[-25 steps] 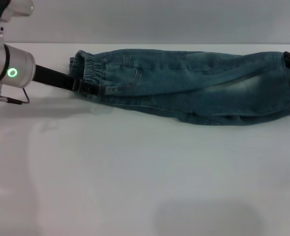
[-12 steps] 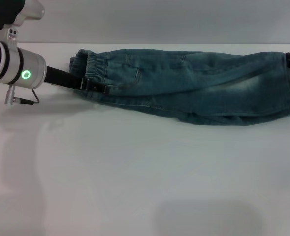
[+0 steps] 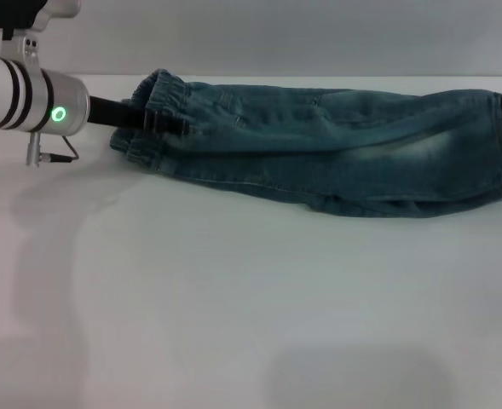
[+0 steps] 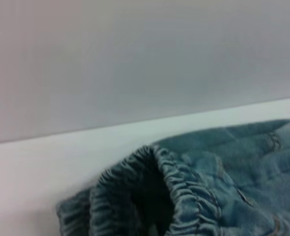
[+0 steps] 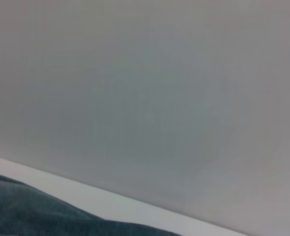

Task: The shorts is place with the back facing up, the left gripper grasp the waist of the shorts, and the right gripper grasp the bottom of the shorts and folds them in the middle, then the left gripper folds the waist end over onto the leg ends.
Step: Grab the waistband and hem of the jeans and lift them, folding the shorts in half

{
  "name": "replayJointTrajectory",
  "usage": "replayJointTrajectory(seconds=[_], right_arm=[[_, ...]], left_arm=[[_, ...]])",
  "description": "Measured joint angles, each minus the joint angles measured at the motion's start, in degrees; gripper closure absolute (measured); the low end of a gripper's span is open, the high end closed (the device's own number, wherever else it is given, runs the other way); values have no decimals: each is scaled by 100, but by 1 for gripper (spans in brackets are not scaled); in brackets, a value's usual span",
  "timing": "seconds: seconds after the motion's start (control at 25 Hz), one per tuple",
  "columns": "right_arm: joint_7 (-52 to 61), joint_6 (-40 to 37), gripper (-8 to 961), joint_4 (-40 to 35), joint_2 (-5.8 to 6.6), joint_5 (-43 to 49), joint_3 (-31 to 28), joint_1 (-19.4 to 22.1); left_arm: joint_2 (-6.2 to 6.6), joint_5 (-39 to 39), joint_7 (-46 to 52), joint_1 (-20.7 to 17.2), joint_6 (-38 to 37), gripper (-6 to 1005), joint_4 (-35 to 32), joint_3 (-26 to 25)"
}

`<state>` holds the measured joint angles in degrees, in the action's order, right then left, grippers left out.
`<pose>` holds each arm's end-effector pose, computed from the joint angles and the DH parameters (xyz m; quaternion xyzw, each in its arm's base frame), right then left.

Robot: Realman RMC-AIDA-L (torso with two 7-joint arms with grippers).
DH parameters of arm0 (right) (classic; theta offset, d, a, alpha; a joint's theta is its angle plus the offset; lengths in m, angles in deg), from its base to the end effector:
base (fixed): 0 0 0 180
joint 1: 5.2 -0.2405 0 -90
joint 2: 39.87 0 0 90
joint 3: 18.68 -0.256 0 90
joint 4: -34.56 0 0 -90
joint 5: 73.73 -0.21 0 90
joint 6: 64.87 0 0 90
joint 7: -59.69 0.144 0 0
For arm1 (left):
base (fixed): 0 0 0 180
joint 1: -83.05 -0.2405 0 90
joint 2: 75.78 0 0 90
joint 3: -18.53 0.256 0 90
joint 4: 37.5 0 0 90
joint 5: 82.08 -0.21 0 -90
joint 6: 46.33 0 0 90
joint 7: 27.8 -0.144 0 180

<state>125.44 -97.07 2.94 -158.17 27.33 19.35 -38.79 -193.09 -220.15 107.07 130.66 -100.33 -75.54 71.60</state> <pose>0.3447 0.4196 0.0526 -0.7863 0.2889 0.0705 0.5416 -0.2247 0.4499 -0.0027 -0.8414 -0.4530 -0.0543 0.2897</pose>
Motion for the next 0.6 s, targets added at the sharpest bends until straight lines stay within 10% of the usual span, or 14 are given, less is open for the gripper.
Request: replayJointTrajectory(seconds=[0.6], right_arm=[[-4, -11, 349, -73, 0, -291, -14, 190]], left_arm=[[-64, 127, 312, 161, 1039, 157, 122, 34]])
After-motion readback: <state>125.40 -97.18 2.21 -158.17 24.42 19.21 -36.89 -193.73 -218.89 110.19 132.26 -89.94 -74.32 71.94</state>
